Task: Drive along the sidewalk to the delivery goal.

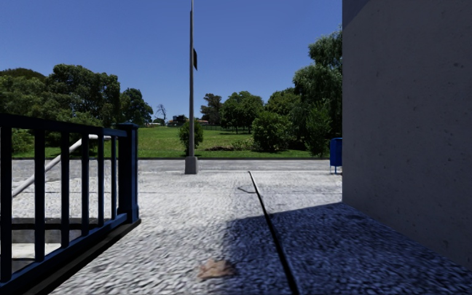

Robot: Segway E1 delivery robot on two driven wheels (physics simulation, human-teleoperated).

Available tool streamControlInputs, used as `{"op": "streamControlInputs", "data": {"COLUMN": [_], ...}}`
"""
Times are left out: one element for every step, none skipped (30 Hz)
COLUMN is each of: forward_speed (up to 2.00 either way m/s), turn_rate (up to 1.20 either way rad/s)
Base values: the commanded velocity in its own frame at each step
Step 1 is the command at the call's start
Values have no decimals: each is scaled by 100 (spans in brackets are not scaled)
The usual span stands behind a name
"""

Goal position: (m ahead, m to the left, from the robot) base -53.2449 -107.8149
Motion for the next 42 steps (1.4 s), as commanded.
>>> {"op": "streamControlInputs", "data": {"forward_speed": [200, 200, 200, 200, 200, 200, 200, 200, 200, 200, 200, 200, 200, 200, 200, 200, 200, 200, 200, 200, 200, 200, 200, 200, 200, 200, 200, 200, 200, 200, 200, 200, 200, 200, 200, 200, 200, 200, 200, 200, 200, 200], "turn_rate": [0, 0, 0, 0, 0, 0, 0, 0, 0, 0, 0, 0, 0, 0, 0, 0, 0, 0, 0, 0, 0, 0, -4, -13, -34, -34, -56, -66, -66, -69, -70, -70, -70, -70, -70, -70, -70, -70, -70, -70, -70, -70]}}
